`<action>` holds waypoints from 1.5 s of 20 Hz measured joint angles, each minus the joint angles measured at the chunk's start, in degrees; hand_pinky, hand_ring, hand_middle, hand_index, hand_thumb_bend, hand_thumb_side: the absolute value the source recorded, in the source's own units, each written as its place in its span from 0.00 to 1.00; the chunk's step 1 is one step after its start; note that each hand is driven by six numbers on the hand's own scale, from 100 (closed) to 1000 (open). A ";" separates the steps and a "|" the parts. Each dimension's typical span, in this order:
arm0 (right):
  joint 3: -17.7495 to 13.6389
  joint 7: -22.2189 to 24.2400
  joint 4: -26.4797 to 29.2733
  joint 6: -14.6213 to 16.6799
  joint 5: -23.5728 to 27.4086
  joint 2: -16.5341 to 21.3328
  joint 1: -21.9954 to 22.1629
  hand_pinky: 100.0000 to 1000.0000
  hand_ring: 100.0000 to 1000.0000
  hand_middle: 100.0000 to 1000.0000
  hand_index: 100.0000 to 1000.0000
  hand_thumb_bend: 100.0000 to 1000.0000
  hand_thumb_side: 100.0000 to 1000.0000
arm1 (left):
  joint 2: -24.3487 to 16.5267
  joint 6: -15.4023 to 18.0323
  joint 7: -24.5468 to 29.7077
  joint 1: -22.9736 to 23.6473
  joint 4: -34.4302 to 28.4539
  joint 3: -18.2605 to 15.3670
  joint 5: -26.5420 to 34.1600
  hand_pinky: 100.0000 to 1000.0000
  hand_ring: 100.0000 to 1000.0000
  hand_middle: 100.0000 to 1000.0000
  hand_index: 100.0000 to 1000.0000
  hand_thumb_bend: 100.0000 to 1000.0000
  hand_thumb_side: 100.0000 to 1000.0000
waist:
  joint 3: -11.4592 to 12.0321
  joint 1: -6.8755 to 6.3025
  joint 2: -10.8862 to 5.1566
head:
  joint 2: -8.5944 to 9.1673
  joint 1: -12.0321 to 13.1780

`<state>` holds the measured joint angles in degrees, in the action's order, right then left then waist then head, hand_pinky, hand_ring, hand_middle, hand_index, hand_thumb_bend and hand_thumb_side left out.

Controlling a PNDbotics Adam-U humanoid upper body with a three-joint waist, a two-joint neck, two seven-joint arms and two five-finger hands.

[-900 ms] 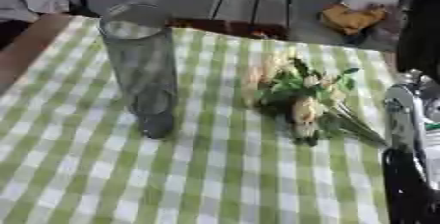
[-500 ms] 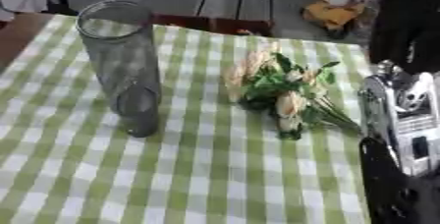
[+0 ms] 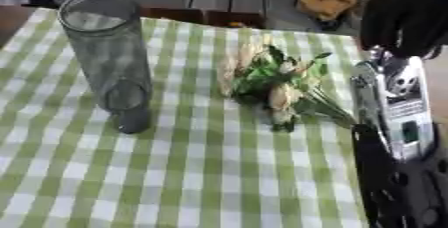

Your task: Arrange flowers into the vase.

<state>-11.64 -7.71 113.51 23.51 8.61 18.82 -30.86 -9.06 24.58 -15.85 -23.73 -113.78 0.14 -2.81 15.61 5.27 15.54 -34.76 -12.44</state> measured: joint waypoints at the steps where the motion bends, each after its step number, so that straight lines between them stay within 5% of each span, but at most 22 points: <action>1: 0.00 -0.17 0.00 -0.20 -0.28 0.54 -0.13 0.66 0.82 0.77 0.83 0.00 1.00 | 0.00 0.00 0.00 0.00 0.00 0.00 0.01 0.57 0.86 0.91 0.93 0.00 0.89 | 0.01 0.02 0.00 | -0.03 -0.04; 7: 0.03 -2.15 0.01 -3.50 -5.10 5.90 -2.63 0.71 0.85 0.81 0.85 0.00 1.00 | 0.00 -0.04 0.04 0.18 0.00 0.02 0.02 0.57 0.86 0.91 0.93 0.00 0.89 | 0.05 0.07 -0.04 | -0.49 -0.40; 10: 0.56 -1.92 -0.14 -6.85 -8.75 9.88 -4.14 0.74 0.87 0.82 0.82 0.19 1.00 | -0.01 -0.06 0.06 0.45 0.00 0.04 0.03 0.57 0.86 0.91 0.93 0.00 0.89 | 0.05 0.07 -0.27 | -0.55 -0.72; 15: 2.98 2.87 -5.49 -10.15 -14.56 17.36 -6.67 0.79 0.92 0.85 0.93 0.52 1.00 | -0.04 -0.20 0.20 0.56 0.00 0.32 0.06 0.57 0.86 0.91 0.93 0.00 0.89 | 0.05 0.15 -0.79 | -0.93 -1.31; 24: 7.47 19.38 -20.83 -7.31 -23.54 27.53 -11.04 0.89 1.00 0.95 0.98 0.79 0.97 | -0.26 -0.35 0.57 0.96 0.00 0.41 0.25 0.57 0.86 0.91 0.93 0.00 0.89 | -0.13 0.40 -1.44 | -0.93 -1.62; 30: 11.38 27.87 -31.27 -5.02 -28.82 30.54 -13.17 0.88 1.00 0.96 0.99 0.78 0.88 | -0.56 -0.52 0.84 0.98 0.00 0.72 0.32 0.57 0.86 0.91 0.92 0.00 0.89 | -0.18 0.40 -1.68 | -0.92 -1.91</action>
<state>-0.27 20.17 82.24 18.49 -20.21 49.36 -44.03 -9.63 24.05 -15.01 -22.75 -113.78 0.85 -2.49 15.43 5.67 13.86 -35.68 -14.35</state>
